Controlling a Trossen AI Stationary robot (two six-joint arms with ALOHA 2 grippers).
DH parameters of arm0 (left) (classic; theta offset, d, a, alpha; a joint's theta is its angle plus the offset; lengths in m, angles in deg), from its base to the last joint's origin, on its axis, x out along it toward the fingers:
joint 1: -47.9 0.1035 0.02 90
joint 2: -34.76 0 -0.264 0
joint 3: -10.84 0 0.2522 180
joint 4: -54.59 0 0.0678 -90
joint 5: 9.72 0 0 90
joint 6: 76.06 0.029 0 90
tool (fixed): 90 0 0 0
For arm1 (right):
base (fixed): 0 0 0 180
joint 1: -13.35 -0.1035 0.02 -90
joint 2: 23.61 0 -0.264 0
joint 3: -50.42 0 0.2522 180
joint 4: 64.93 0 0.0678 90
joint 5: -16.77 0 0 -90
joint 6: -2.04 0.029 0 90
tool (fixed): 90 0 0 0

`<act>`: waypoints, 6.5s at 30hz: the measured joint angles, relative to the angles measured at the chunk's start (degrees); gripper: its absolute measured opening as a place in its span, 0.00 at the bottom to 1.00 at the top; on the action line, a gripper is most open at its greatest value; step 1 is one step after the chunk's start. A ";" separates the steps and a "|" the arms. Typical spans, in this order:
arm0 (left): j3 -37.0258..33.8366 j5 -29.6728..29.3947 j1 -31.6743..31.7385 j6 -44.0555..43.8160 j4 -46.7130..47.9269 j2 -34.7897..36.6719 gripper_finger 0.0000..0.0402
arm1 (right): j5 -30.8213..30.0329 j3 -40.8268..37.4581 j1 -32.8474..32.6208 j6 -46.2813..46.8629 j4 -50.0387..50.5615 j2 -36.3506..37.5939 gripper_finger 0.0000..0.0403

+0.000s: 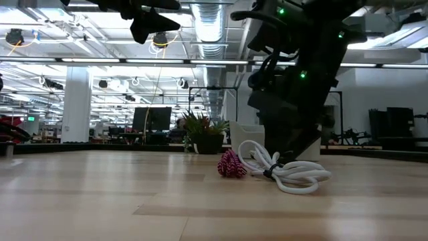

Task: Pick and place USB-C Cables
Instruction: Put the black charger cable into the white bin

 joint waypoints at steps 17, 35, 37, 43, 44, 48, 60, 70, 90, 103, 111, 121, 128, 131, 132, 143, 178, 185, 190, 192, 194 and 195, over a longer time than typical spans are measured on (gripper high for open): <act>0.00 -2.93 -0.01 -0.60 0.03 0.00 0.60 | -1.24 -0.15 -0.46 12.91 4.55 -0.54 0.21; 0.07 -2.87 0.00 -4.18 -3.70 -5.62 0.60 | -14.33 1.99 -2.04 7.57 2.26 10.67 0.03; 0.04 -0.01 0.00 -4.26 -7.53 -7.17 0.60 | -18.81 2.07 -3.05 4.50 0.10 13.85 0.03; 0.11 5.46 0.68 -2.42 -24.03 -11.27 0.60 | -36.10 2.39 -9.52 -4.86 -5.36 22.88 0.03; 0.07 6.88 1.13 -2.10 -25.66 -11.42 0.60 | -38.70 2.36 -10.89 -6.50 -6.14 23.85 0.03; 0.07 16.90 2.54 -1.59 -39.64 -14.44 0.60 | -47.37 2.36 -15.86 -15.73 -13.50 26.67 0.03; 2.53 32.18 3.28 -7.47 -64.90 -30.08 0.60 | -42.05 2.41 -17.21 -40.74 -37.14 27.38 0.03; 3.41 38.67 3.30 -10.09 -72.04 -32.94 0.60 | -35.43 2.32 -13.82 -42.25 -39.00 25.64 0.03; 3.41 32.99 4.00 -9.81 -69.17 -32.89 0.60 | -29.70 2.43 -15.15 -46.71 -45.30 25.90 0.03; 6.02 34.11 3.15 -10.42 -67.22 -32.89 0.60 | -25.21 2.43 -11.15 -42.96 -45.14 22.06 0.03; 6.86 33.50 2.89 -8.94 -64.63 -32.89 0.59 | -25.74 2.39 -12.12 -44.49 -45.38 22.96 0.03; 6.86 33.15 2.89 -7.86 -64.35 -32.89 0.35 | -25.94 2.45 -11.72 -44.77 -45.36 23.06 0.03; 6.86 33.24 2.86 -7.73 -64.03 -32.89 0.17 | -25.94 2.45 -11.39 -44.56 -45.41 23.06 0.05; 6.86 32.80 2.86 -7.52 -64.02 -32.89 0.10 | -25.97 2.45 -11.39 -44.30 -45.30 23.06 0.05; 6.86 32.52 2.86 -7.49 -64.04 -32.89 0.07 | -25.98 2.45 -11.39 -44.30 -45.30 23.06 0.05; 6.73 30.57 2.86 -7.31 -62.89 -32.94 0.00 | -26.04 2.47 -10.79 -40.03 -40.00 23.15 0.25; 26.18 9.23 7.67 13.50 -16.02 -43.01 0.00 | -21.26 2.43 -22.83 20.63 13.48 23.04 0.46; 36.75 6.39 10.53 13.60 -10.22 -55.19 0.00 | -21.37 2.41 -26.71 25.60 14.02 23.04 0.44; 42.33 4.54 10.83 14.06 -8.40 -62.74 0.00 | -21.54 2.41 -28.11 27.73 14.60 23.04 0.42; 44.44 3.07 10.63 14.61 -8.30 -65.57 0.00 | -21.94 2.41 -28.05 28.17 14.83 23.04 0.41; 46.63 1.55 10.51 14.70 -7.02 -68.08 0.00 | -22.72 2.41 -28.04 28.19 14.79 23.04 0.41; 47.82 1.55 10.51 14.71 -7.31 -69.33 0.00 | -22.83 2.41 -28.01 28.19 14.78 23.04 0.41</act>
